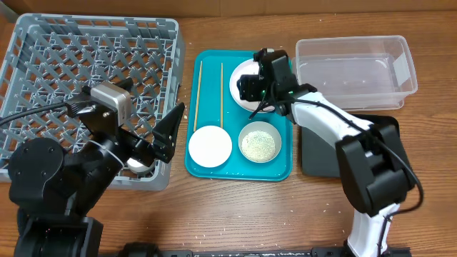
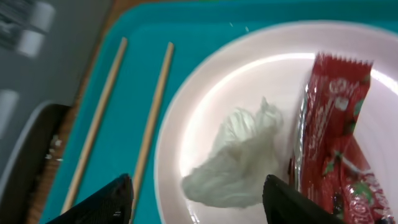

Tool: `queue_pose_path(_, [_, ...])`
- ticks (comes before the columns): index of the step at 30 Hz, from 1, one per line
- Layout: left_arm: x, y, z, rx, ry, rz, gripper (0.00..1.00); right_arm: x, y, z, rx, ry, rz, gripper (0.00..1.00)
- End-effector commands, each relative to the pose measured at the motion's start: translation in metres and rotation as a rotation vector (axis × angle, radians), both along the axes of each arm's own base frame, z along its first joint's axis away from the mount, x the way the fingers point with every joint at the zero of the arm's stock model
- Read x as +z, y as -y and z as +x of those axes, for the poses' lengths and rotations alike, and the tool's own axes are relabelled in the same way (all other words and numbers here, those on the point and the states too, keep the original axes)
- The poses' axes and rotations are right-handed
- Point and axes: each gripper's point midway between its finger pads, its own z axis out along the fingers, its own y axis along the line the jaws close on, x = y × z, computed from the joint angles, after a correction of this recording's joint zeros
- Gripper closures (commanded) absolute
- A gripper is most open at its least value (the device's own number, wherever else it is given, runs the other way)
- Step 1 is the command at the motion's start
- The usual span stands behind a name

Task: Sort waste into correct bins and load items into the dishwasher
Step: 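Reach the right gripper to the plate and grasp the white tissue, then carry the tissue to the clear bin and release it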

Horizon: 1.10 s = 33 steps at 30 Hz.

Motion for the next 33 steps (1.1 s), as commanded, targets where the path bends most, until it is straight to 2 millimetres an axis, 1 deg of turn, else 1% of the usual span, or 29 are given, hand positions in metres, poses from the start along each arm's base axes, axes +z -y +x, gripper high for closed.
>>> queue_pose_path(1, [-0.007, -0.003, -0.001, 0.014, -0.025, 0.023, 0.0, -0.008, -0.003, 0.006, -0.047, -0.032, 0.036, 0.32])
queue_pose_path(3, [-0.018, -0.003, -0.003, 0.013, -0.071, 0.024, 0.0, -0.01, -0.008, 0.003, -0.046, -0.06, 0.072, 0.39])
queue_pose_path(4, [-0.024, -0.003, -0.005, 0.013, -0.098, 0.025, 0.0, -0.01, -0.009, 0.003, -0.049, -0.065, 0.082, 0.44])
queue_pose_path(6, [-0.037, -0.004, -0.009, 0.013, -0.16, 0.028, 0.0, -0.009, -0.01, 0.003, -0.048, -0.065, 0.086, 0.62])
queue_pose_path(7, [-0.043, -0.004, -0.011, 0.012, -0.188, 0.029, 0.0, -0.009, -0.01, 0.003, -0.048, -0.065, 0.086, 0.69])
queue_pose_path(8, [-0.049, -0.004, -0.013, 0.012, -0.216, 0.03, 0.0, -0.009, -0.009, 0.003, -0.049, -0.065, 0.086, 0.79])
queue_pose_path(10, [-0.062, -0.004, -0.018, 0.011, -0.276, 0.032, 0.0, -0.006, -0.007, 0.004, -0.053, -0.062, 0.091, 0.92])
queue_pose_path(12, [-0.072, -0.004, -0.024, 0.011, -0.329, 0.034, 0.0, 0.004, -0.006, 0.005, -0.047, -0.051, 0.11, 0.96])
queue_pose_path(14, [-0.082, -0.004, -0.029, 0.01, -0.378, 0.036, 0.0, 0.026, -0.005, 0.007, -0.038, -0.021, 0.14, 0.96])
queue_pose_path(16, [-0.09, -0.004, -0.034, 0.01, -0.421, 0.038, 0.0, 0.053, -0.003, 0.009, -0.039, 0.025, 0.164, 0.96])
queue_pose_path(18, [-0.098, -0.004, -0.039, 0.009, -0.46, 0.039, 0.0, 0.087, 0.003, 0.01, -0.045, 0.084, 0.189, 0.96])
queue_pose_path(19, [-0.101, -0.005, -0.042, 0.009, -0.477, 0.04, 0.0, 0.108, 0.007, 0.009, -0.049, 0.119, 0.205, 0.96])
queue_pose_path(21, [-0.105, -0.005, -0.045, 0.009, -0.499, 0.041, 0.0, 0.144, 0.02, 0.007, -0.064, 0.179, 0.228, 0.96])
queue_pose_path(23, [-0.107, -0.005, -0.047, 0.008, -0.512, 0.041, 0.0, 0.176, 0.038, 0.001, -0.09, 0.224, 0.242, 0.96])
queue_pose_path(24, [-0.108, -0.005, -0.047, 0.008, -0.518, 0.041, 0.0, 0.185, 0.047, 0.0, -0.109, 0.234, 0.24, 0.96])
queue_pose_path(25, [-0.109, -0.005, -0.048, 0.008, -0.524, 0.041, 0.0, 0.193, 0.062, -0.002, -0.141, 0.239, 0.231, 0.96])
queue_pose_path(26, [-0.11, -0.005, -0.049, 0.008, -0.526, 0.042, 0.0, 0.194, 0.076, -0.003, -0.181, 0.234, 0.209, 0.96])
queue_pose_path(28, [-0.11, -0.005, -0.049, 0.008, -0.526, 0.042, 0.0, 0.182, 0.107, -0.004, -0.274, 0.194, 0.144, 0.96])
queue_pose_path(29, [-0.11, -0.005, -0.049, 0.008, -0.526, 0.042, 0.0, 0.173, 0.123, -0.005, -0.321, 0.165, 0.104, 0.96])
queue_pose_path(31, [-0.11, -0.005, -0.049, 0.008, -0.526, 0.042, 0.0, 0.147, 0.153, -0.01, -0.411, 0.084, 0.013, 0.96])
queue_pose_path(33, [-0.11, -0.005, -0.049, 0.008, -0.526, 0.042, 0.0, 0.126, 0.174, -0.015, -0.453, 0.017, -0.043, 0.96])
